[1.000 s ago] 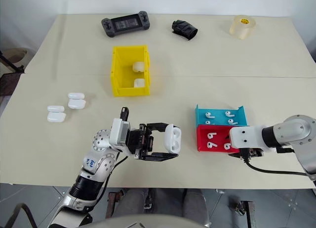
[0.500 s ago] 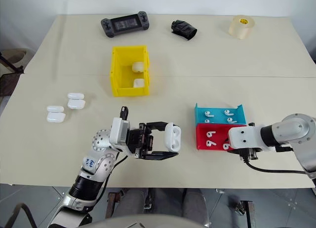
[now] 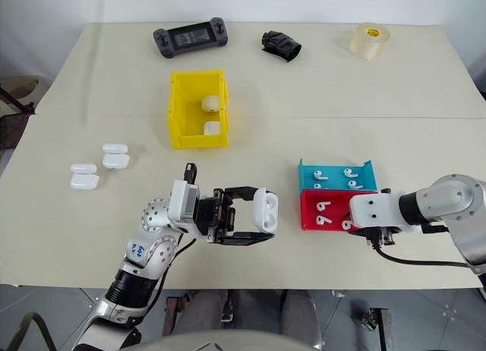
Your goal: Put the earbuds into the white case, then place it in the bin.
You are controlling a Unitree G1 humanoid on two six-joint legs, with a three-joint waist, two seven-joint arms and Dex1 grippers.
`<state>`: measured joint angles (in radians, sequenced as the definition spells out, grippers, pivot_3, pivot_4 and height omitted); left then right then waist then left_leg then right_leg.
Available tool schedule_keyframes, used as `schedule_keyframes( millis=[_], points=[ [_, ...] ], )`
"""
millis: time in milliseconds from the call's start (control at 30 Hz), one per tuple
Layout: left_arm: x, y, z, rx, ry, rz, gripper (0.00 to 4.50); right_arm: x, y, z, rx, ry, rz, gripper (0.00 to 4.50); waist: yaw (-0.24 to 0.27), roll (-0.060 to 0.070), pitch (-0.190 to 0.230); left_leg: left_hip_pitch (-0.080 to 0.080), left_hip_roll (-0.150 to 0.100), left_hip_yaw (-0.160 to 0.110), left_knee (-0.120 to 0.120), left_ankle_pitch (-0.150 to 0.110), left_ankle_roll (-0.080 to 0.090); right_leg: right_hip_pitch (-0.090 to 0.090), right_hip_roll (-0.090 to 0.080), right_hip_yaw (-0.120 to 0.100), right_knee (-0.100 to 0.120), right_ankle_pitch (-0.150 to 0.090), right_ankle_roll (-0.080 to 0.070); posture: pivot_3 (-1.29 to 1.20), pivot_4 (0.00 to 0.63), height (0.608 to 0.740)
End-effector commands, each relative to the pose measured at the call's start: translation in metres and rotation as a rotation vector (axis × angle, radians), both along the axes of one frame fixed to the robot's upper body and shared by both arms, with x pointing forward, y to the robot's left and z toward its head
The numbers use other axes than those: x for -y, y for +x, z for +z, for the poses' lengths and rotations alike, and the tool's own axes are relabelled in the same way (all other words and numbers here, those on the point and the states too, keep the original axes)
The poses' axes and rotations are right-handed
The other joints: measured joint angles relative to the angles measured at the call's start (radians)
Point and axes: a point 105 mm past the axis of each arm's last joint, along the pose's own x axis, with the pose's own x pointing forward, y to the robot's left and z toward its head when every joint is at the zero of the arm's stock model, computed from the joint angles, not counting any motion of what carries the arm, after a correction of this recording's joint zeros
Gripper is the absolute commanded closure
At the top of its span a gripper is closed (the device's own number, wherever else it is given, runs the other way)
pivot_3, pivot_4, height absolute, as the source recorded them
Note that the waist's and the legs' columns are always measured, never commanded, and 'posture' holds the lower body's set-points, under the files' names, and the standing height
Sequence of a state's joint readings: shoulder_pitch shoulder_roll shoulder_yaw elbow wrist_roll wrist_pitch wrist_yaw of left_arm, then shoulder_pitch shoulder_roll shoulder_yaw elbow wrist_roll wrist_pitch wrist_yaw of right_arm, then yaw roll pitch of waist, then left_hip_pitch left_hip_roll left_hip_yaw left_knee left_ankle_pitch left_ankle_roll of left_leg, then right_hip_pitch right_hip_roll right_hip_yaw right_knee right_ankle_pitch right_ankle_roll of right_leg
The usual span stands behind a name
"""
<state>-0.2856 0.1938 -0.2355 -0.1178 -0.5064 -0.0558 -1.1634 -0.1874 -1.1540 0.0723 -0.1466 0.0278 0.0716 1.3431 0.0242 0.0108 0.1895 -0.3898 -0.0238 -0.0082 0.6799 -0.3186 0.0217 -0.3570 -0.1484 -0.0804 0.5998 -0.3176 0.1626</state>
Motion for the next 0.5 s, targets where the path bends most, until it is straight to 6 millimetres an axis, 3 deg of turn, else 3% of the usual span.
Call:
schedule_keyframes(
  millis=[33,100,400,500],
  points=[
    [0.001,-0.004,0.01,0.049,-0.027,-0.011,1.72,-0.007,-0.001,-0.002,-0.011,0.025,0.005,3.64,0.0,0.0,0.0,0.0,0.0,0.0,0.0,0.0,0.0,0.0,0.0,0.0,0.0,0.0,0.0,0.0,0.15,0.74],
    [0.001,-0.004,0.01,0.049,-0.025,-0.011,1.72,-0.007,-0.002,-0.002,-0.016,0.026,-0.002,4.01,0.0,0.0,0.0,0.0,0.0,0.0,0.0,0.0,0.0,0.0,0.0,0.0,0.0,0.0,0.0,0.0,0.15,0.74],
    [0.001,-0.004,0.009,0.051,-0.024,-0.012,1.72,-0.003,-0.001,0.0,-0.007,0.04,-0.03,4.01,0.0,0.0,0.0,0.0,0.0,0.0,0.0,0.0,0.0,0.0,0.0,0.0,0.0,0.0,0.0,0.0,0.15,0.74],
    [0.0,-0.003,0.009,0.055,-0.023,-0.009,1.72,-0.006,-0.001,0.014,-0.001,0.13,-0.066,4.01,0.001,0.0,0.0,0.0,0.0,0.0,0.0,0.0,0.0,0.0,0.0,0.0,0.0,0.0,0.0,0.0,0.15,0.74]
  ],
)
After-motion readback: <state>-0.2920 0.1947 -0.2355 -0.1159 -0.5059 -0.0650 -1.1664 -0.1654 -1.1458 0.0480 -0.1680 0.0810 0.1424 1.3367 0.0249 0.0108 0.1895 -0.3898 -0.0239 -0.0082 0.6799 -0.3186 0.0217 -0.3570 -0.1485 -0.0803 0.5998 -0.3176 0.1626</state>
